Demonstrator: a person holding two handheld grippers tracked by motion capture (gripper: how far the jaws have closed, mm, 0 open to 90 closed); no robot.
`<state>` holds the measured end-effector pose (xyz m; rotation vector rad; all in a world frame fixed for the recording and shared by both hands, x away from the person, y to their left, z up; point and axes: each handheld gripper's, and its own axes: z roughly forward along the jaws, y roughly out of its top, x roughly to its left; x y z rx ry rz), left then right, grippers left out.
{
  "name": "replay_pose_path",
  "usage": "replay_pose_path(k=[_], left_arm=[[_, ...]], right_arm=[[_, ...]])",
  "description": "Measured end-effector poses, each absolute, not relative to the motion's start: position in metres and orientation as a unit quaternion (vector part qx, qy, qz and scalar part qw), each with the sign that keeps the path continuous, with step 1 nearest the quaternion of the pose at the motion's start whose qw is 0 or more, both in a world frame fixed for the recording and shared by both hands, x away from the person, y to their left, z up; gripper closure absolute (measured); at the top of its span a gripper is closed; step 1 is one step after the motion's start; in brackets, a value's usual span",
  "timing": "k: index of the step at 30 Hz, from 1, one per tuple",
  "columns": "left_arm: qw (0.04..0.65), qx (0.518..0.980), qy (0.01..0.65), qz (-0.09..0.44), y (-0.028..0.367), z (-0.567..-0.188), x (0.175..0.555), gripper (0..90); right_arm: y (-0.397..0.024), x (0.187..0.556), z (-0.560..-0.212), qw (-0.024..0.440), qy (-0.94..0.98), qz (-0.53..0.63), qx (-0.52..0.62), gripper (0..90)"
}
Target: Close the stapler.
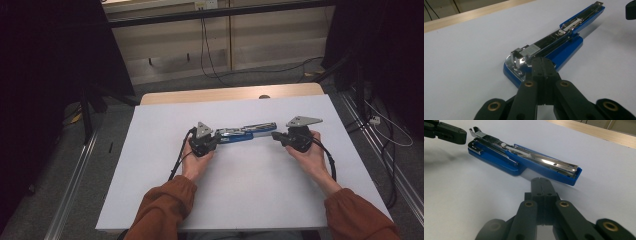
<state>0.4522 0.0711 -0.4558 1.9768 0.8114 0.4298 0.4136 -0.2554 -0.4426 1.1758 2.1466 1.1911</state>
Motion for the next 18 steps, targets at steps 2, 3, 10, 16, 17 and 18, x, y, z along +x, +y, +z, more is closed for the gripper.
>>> replay_pose_path(k=[2,3,10,16,17,18], left_arm=[[0.462,0.804,0.333,0.171,0.0706,-0.4555,0.4539,90.0],[0.462,0.807,0.329,0.166,0.0702,-0.4554,0.4552,90.0],[0.448,0.815,0.324,0.170,0.0656,-0.4576,0.4577,90.0],[0.446,0.818,0.317,0.179,0.0644,-0.4587,0.4585,90.0],[0.445,0.817,0.319,0.182,0.0637,-0.4590,0.4580,90.0],[0.439,0.821,0.314,0.185,0.0633,-0.4588,0.4579,90.0]], right_arm=[[-0.2546,0.4147,-0.4426,0.209,0.772,0.426,0.422,90.0],[-0.2544,0.4155,-0.4428,0.212,0.773,0.424,0.422,90.0],[-0.2550,0.4216,-0.4458,0.207,0.775,0.418,0.426,90.0],[-0.2541,0.4224,-0.4467,0.210,0.779,0.412,0.423,90.0],[-0.2542,0.4225,-0.4468,0.210,0.779,0.411,0.424,90.0],[-0.2543,0.4228,-0.4471,0.210,0.780,0.409,0.425,90.0]])
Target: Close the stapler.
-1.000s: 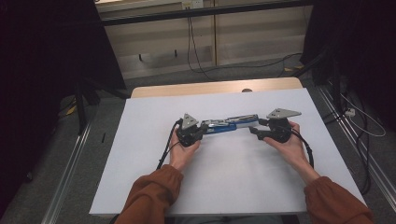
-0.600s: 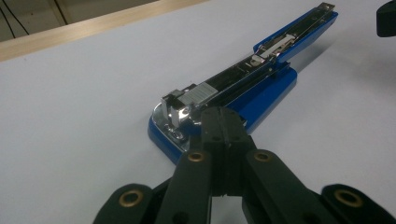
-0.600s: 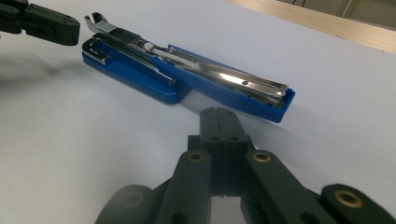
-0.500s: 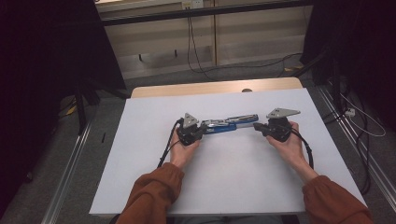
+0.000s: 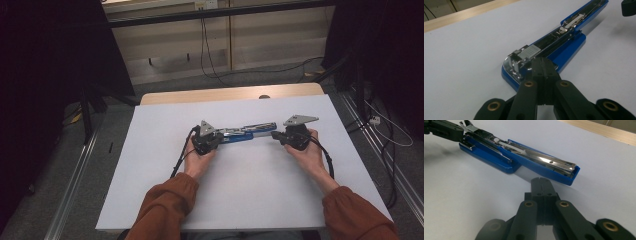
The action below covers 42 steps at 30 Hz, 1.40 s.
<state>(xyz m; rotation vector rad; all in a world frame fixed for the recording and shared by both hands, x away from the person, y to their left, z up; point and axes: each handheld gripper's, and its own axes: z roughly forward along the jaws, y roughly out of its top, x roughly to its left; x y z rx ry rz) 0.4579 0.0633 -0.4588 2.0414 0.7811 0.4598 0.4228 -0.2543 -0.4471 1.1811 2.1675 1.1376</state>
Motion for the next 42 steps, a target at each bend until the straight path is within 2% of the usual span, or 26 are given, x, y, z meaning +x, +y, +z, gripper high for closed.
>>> replay_pose_path(k=[17,28,42], left_arm=[[0.437,0.826,0.314,0.167,0.062,-0.458,0.463,90.0],[0.436,0.828,0.309,0.169,0.063,-0.458,0.464,90.0],[0.434,0.829,0.305,0.176,0.064,-0.458,0.464,90.0]], right_arm=[[-0.257,0.434,-0.450,0.205,0.784,0.380,0.446,90.0],[-0.258,0.441,-0.454,0.214,0.785,0.342,0.469,90.0],[-0.255,0.446,-0.456,0.226,0.774,0.351,0.476,90.0]])
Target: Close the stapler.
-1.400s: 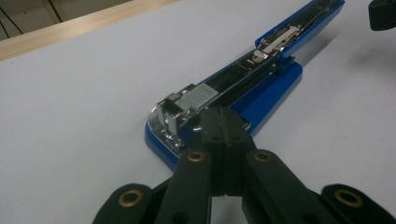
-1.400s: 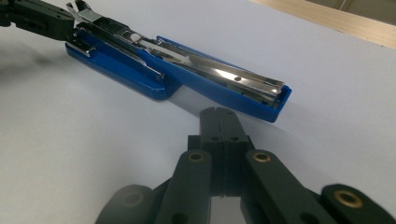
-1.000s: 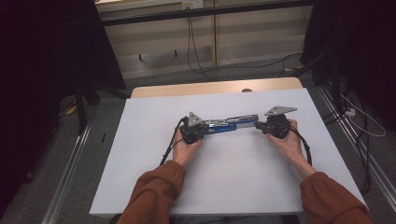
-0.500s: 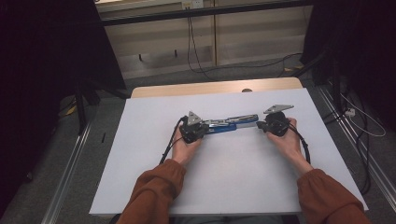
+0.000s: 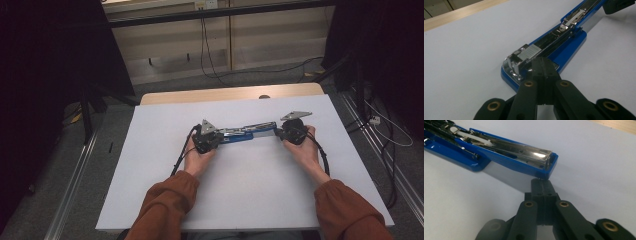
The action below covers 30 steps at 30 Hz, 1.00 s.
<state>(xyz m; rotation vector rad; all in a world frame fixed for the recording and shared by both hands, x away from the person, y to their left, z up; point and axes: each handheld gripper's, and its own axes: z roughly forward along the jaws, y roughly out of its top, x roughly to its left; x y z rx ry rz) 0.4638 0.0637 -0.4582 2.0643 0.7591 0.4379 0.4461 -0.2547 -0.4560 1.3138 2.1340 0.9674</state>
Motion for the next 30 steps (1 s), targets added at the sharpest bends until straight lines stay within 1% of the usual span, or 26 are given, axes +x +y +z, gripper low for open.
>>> replay_pose_path(k=[17,30], left_arm=[[0.434,0.829,0.302,0.181,0.063,-0.459,0.463,90.0],[0.440,0.825,0.311,0.172,0.063,-0.459,0.463,90.0]], right_arm=[[-0.254,0.444,-0.448,0.243,0.761,0.378,0.468,90.0],[-0.252,0.441,-0.444,0.242,0.757,0.399,0.458,90.0]])
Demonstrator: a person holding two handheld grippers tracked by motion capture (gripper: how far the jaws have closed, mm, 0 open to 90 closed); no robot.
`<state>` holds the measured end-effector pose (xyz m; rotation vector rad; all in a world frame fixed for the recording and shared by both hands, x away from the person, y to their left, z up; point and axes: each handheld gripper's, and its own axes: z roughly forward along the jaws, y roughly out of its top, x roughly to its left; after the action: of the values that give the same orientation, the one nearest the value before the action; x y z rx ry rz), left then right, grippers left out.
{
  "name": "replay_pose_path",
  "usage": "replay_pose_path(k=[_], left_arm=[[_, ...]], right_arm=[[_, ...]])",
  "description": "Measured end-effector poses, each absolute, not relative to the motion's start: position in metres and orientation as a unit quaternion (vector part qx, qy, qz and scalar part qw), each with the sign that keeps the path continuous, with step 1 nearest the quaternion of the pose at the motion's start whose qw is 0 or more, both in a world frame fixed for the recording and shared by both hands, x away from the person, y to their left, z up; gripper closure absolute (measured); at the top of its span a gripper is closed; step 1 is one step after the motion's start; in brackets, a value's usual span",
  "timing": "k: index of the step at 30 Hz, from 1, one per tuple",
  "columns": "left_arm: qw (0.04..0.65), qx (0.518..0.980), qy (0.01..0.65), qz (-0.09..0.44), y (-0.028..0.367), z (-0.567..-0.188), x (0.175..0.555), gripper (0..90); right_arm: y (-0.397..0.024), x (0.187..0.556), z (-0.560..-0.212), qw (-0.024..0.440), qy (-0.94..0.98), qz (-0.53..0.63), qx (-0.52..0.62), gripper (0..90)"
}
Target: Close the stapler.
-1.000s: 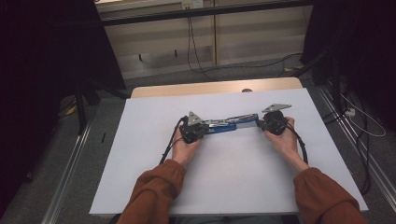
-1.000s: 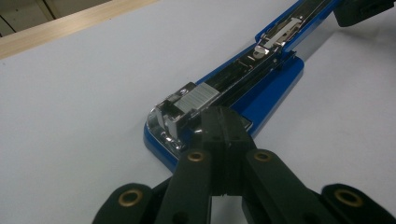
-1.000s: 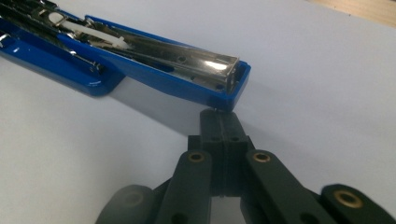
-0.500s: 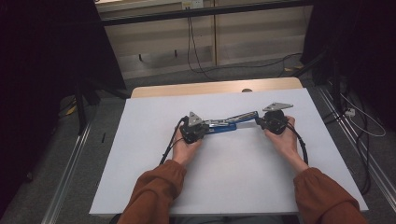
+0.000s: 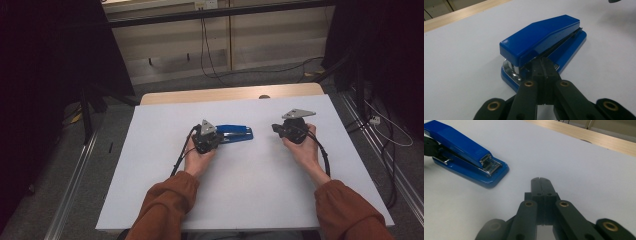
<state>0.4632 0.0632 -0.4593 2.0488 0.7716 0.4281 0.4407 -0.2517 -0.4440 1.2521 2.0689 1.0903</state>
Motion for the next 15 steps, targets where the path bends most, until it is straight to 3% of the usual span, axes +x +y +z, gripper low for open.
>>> replay_pose_path(k=[15], left_arm=[[0.442,0.825,0.315,0.156,0.0672,-0.4565,0.4590,86.0]], right_arm=[[-0.2507,0.4370,-0.4427,0.230,0.755,0.420,0.449,89.9]])
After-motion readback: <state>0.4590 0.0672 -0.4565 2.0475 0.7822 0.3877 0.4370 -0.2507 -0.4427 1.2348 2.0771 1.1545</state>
